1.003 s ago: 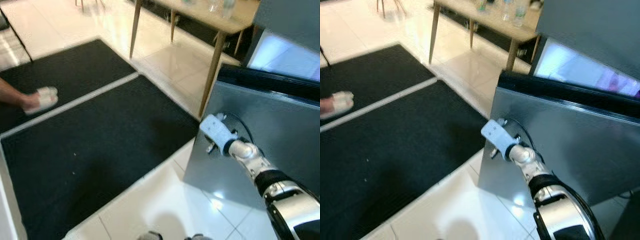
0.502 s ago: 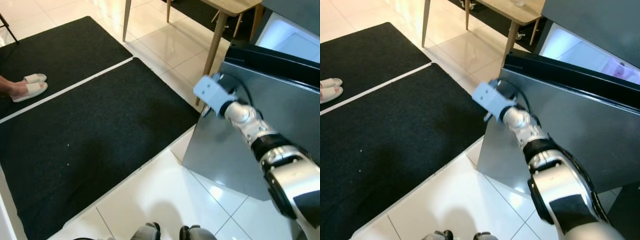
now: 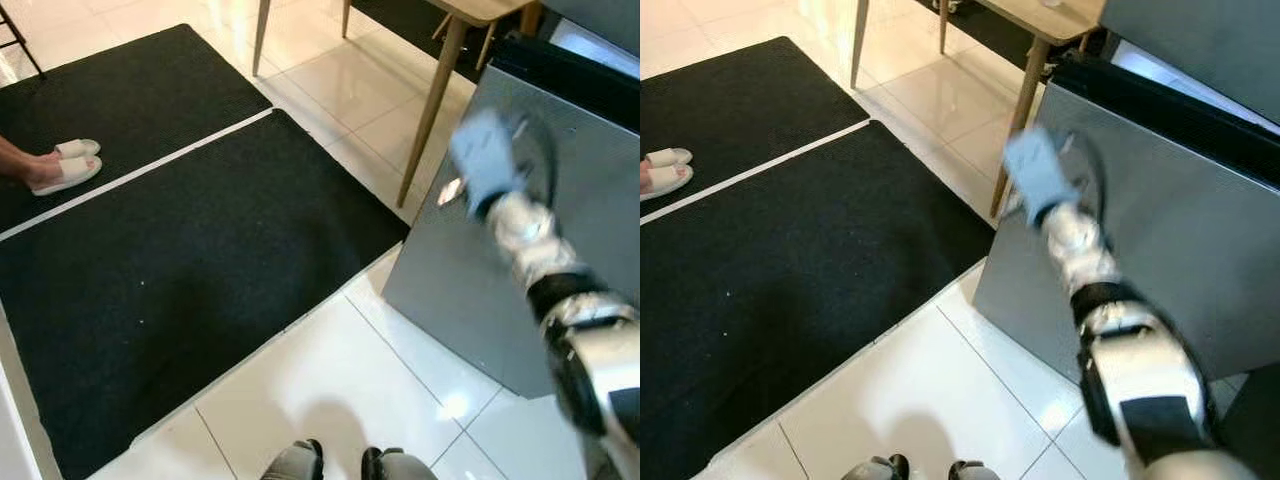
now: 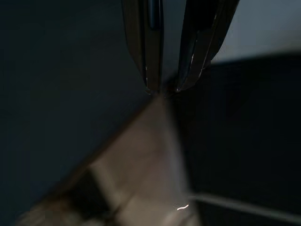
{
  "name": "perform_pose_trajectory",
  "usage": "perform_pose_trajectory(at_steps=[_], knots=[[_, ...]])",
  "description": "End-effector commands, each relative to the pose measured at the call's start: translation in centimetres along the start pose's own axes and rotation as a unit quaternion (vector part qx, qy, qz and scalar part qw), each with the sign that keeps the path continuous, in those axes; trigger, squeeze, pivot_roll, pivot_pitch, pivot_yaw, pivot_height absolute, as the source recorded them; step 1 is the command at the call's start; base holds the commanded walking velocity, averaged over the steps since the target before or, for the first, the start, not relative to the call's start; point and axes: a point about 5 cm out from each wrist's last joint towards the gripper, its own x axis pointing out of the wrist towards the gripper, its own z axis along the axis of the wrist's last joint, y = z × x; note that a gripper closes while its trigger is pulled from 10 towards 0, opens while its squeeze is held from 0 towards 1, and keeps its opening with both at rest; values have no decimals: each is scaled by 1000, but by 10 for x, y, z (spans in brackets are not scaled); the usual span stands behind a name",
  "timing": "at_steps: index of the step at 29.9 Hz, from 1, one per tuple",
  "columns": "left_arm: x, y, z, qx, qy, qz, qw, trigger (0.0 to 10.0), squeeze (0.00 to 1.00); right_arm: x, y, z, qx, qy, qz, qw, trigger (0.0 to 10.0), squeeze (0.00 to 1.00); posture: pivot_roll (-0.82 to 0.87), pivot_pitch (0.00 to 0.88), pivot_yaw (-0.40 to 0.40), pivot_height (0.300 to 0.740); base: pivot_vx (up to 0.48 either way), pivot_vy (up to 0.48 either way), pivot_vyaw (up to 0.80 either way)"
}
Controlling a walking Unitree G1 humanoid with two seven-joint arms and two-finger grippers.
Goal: Restocking fridge
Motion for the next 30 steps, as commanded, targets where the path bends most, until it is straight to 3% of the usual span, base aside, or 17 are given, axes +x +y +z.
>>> perform_pose_trajectory(at_steps=[1,4,7,8,11,13,16,17,18,23,24,25,28,30], knots=[[-2,-5,-11,-1,24,-9,1000,10000,0,-3,8,-5,5,-8,41,999,10000,0,45,284,-53,740,0,0,0],[1,-5,-5,2,19,-9,1000,10000,0,-13,26,-31,7,21,78,997,10000,0,37,265,-51,740,0,0,0],[2,-5,-3,2,17,-9,1000,10000,0,-17,31,-41,9,36,83,996,10000,0,34,256,-50,740,0,0,0],[3,-4,1,2,14,-6,1000,10000,0,-24,40,-56,20,61,92,994,10000,0,28,241,-51,740,0,0,0],[7,-4,11,-17,3,2,1000,10000,0,-51,70,-103,41,146,117,981,10000,0,18,209,-52,740,0,0,0],[8,-2,16,-9,7,12,1000,10000,0,-80,93,-139,64,219,129,965,10000,0,13,182,-53,740,0,0,0],[9,-1,18,-16,13,19,1000,10000,0,-117,110,-175,91,302,121,941,10000,0,7,154,-51,740,0,0,0],[9,-1,18,-16,13,19,1000,10000,0,-117,110,-175,91,302,121,941,10000,0,7,154,-51,740,0,0,0],[9,0,18,-20,18,24,999,10000,0,-142,118,-194,128,351,102,922,10000,0,4,136,-47,740,0,0,0],[9,1,16,-18,26,25,999,10000,0,-164,121,-209,175,388,75,902,10000,0,1,119,-41,740,0,0,0],[8,2,14,-13,35,27,999,10000,0,-175,122,-216,200,405,58,890,10000,0,0,107,-37,740,0,0,0],[8,2,14,-13,35,27,999,10000,0,-175,122,-216,200,405,58,890,10000,0,0,107,-37,740,0,0,0],[6,5,9,-5,49,33,998,10000,0,-192,125,-225,242,432,33,868,10000,0,-2,95,-38,740,0,0,0],[6,6,8,-7,53,36,998,10000,0,-197,128,-228,243,443,36,862,10000,0,-3,89,-38,740,0,0,0]])
